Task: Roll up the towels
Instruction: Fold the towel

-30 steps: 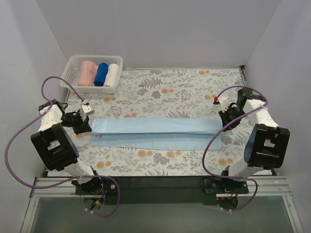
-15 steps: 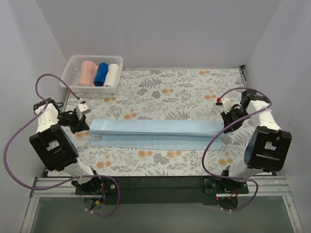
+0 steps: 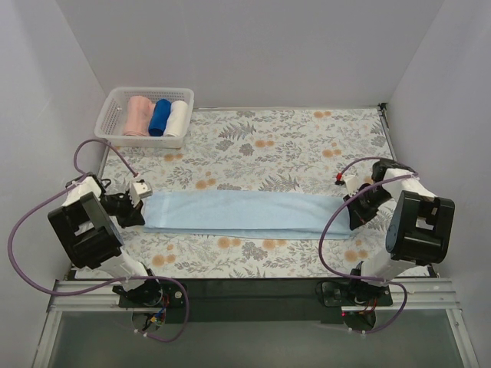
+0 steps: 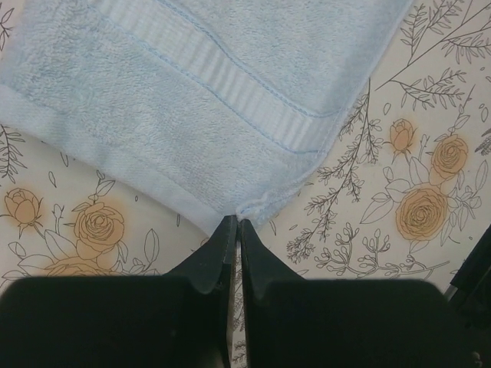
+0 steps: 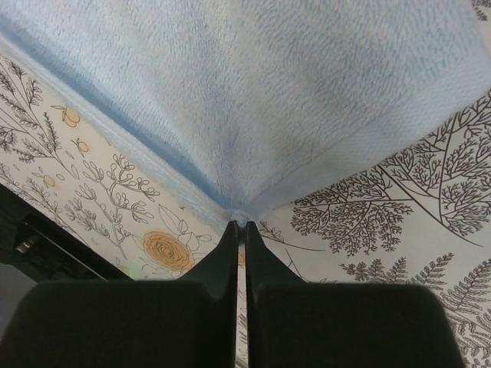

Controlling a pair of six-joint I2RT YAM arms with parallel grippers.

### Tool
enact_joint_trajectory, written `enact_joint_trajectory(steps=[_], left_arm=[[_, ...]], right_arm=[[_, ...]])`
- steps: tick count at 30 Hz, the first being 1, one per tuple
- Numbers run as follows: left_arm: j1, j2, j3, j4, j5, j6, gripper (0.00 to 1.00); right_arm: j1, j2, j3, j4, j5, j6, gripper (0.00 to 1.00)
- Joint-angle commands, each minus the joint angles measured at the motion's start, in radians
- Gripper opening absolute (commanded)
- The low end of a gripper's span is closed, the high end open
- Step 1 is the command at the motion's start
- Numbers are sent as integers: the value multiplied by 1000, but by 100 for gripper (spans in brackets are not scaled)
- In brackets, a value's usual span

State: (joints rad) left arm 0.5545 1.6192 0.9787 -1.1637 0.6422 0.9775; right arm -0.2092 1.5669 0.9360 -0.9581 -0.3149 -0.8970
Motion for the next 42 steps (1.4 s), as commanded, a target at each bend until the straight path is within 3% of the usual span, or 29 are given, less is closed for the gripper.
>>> enact_joint_trajectory(steps=[1, 10, 23, 32, 40, 42], left_arm=[[5, -5, -6, 93, -26, -31, 0], [1, 30, 64, 72, 11, -66, 0], [25, 2, 259, -159, 13, 21, 0], [59, 11, 155, -103, -21, 58, 0], [50, 19, 29, 50, -42, -19, 0], [48, 28, 23, 59, -44, -34, 14]], right_arm=[[2, 19, 17, 30, 17, -14, 1], [8, 31, 63, 21, 19, 1, 1], [-12, -85, 189, -128, 19, -57, 1], [-15, -78, 52, -77, 28, -69, 1], [4, 39, 76, -14, 2, -13, 1], [13, 47, 89, -18, 7, -5, 4]])
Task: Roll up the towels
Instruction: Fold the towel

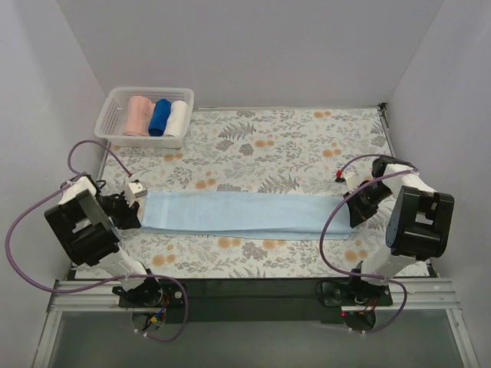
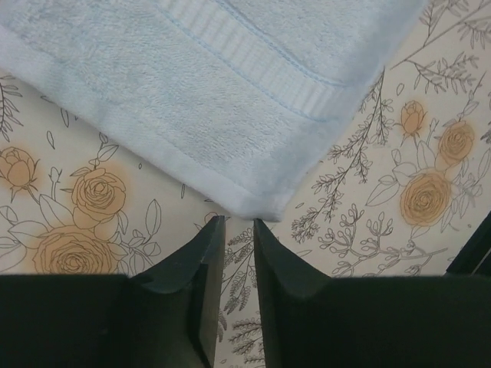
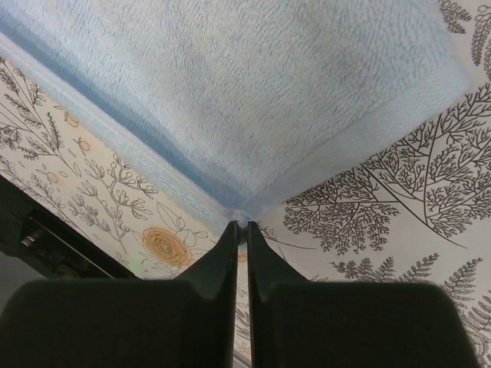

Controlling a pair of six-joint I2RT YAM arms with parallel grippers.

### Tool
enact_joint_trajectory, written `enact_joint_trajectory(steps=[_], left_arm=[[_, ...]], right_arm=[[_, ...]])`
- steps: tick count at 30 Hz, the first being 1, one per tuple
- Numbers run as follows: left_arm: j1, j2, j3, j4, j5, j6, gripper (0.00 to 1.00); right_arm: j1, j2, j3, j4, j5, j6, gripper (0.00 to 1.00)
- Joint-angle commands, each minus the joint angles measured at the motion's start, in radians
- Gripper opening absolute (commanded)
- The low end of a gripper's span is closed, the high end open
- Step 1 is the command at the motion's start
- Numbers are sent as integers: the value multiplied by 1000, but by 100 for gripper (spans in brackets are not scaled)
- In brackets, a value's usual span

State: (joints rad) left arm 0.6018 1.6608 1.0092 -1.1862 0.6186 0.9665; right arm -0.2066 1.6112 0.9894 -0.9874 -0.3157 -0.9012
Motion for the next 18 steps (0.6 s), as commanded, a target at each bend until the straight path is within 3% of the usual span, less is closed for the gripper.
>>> enact_joint_trajectory(steps=[1, 2, 3, 6, 12, 18], left_arm=[[3, -12, -4, 74, -20, -25, 23], [1, -13, 3, 65, -17, -29, 29], [1, -13, 34, 50, -14, -25, 42], [3, -29, 100, -41, 4, -8, 56], [-22, -18, 287, -128, 136, -70, 50], [-167, -44, 171, 117, 112, -323, 48]], right_arm=[[10, 3, 41, 6, 10, 2, 11], [10, -7, 49, -3, 13, 1, 20], [10, -14, 57, -28, 18, -2, 37], [4, -60, 126, -110, -5, -15, 51], [10, -82, 302, -192, -107, 11, 48], [82, 32, 290, -96, -115, 163, 43]])
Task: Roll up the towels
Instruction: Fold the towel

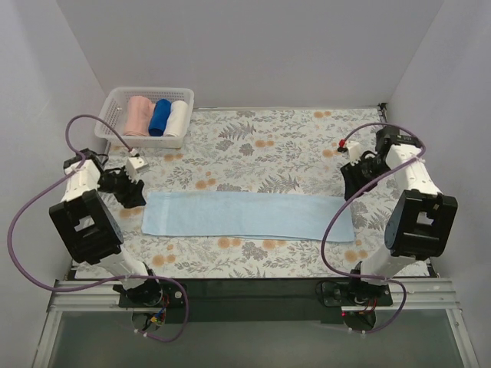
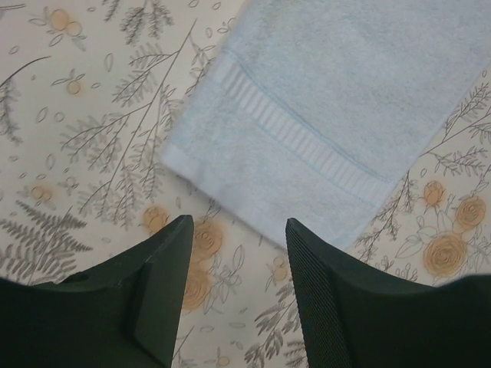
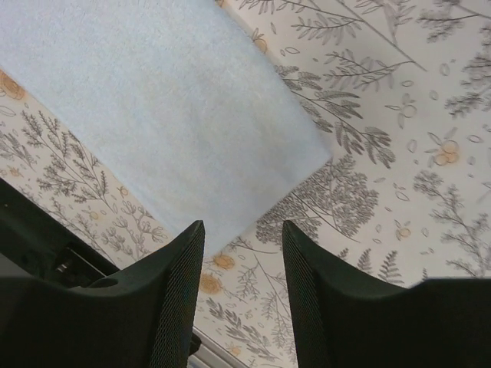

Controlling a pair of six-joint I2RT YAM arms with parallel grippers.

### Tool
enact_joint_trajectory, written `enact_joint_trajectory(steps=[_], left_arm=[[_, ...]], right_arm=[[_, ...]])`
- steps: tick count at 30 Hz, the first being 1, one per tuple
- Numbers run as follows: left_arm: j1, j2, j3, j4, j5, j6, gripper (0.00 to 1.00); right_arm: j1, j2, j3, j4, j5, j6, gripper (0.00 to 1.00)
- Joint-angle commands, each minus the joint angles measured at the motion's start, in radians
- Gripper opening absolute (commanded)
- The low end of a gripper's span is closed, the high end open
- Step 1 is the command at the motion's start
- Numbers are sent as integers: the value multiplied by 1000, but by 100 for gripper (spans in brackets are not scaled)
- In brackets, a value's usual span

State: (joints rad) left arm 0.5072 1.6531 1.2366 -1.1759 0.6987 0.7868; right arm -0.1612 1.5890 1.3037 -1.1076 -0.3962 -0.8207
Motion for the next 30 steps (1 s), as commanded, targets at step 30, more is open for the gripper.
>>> enact_joint_trajectory(steps=[30], left_arm=[[-168, 105, 31, 415, -79, -589, 51]], right_arm=[[83, 223, 84, 335, 220, 272, 41]])
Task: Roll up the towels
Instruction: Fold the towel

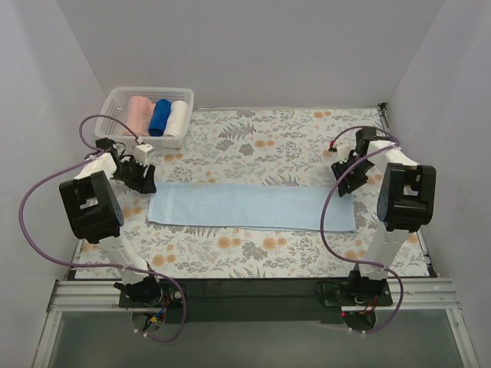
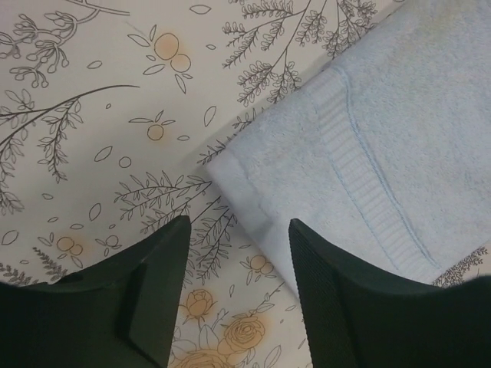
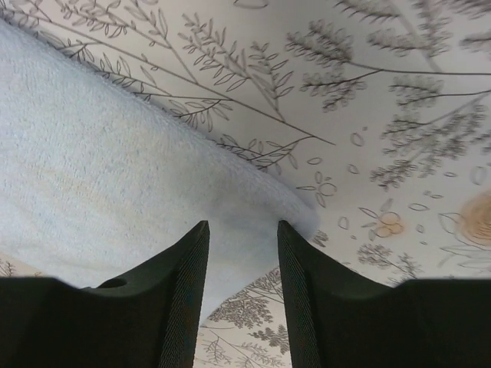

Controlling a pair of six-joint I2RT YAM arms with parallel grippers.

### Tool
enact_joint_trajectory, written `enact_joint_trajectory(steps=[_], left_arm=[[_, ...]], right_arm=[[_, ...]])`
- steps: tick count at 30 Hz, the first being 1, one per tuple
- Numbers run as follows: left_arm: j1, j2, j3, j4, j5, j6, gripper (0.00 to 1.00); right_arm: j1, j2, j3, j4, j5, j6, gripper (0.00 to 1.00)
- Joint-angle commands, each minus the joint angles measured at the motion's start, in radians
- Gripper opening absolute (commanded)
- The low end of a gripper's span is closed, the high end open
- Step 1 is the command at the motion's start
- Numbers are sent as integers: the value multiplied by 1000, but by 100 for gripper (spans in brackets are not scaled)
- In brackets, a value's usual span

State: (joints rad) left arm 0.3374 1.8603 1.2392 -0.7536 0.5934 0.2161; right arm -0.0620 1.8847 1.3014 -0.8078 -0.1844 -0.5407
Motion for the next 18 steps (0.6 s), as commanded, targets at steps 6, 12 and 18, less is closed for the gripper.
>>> enact_joint_trajectory(steps=[6, 12, 18], left_arm=[[0, -286, -62, 31, 40, -75, 60], [-9, -371, -148, 46, 59, -73, 63], [-14, -388, -205, 62, 52, -73, 62]], right_arm=[[-35, -56, 158, -31, 25, 19, 41], [-35, -70, 65, -64, -7, 38, 33], [-35, 2, 76, -8, 40, 74, 17]])
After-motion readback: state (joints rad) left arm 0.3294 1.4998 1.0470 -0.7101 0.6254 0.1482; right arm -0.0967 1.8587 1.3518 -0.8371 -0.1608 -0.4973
